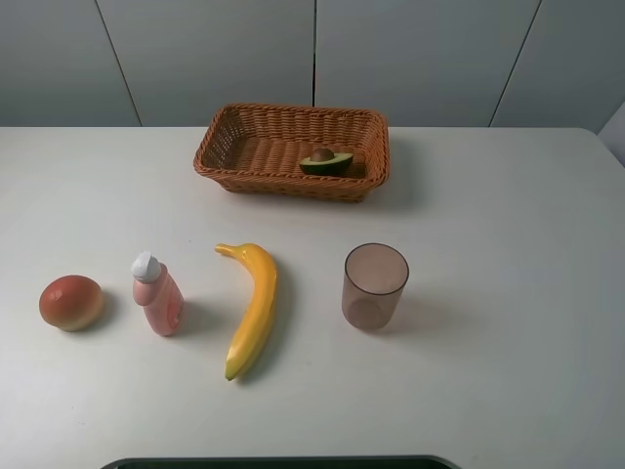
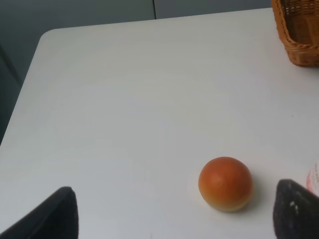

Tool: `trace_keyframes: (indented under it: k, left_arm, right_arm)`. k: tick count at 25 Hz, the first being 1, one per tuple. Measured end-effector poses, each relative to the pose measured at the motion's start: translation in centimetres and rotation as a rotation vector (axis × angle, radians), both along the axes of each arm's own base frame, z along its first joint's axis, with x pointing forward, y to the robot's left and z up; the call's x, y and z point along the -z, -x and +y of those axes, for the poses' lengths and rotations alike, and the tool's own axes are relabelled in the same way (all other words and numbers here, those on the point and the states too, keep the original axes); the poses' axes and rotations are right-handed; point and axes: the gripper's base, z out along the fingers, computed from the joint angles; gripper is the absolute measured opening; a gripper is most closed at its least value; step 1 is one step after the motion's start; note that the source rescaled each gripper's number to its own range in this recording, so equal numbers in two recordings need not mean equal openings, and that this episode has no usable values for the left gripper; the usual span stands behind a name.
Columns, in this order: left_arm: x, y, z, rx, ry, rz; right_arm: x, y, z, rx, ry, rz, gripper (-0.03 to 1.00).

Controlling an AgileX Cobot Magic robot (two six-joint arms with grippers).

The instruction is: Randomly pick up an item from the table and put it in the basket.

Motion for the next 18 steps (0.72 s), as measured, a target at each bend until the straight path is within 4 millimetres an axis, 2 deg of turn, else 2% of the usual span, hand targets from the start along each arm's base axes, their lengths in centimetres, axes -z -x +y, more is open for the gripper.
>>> trace_keyframes:
  k: [18]
  left_arm:
    - [0.00, 0.00, 0.00, 0.001, -0.002, 0.000]
  right_arm:
    - [-0.02, -0.01, 0.03, -0.005, -0.003, -0.002, 1.00]
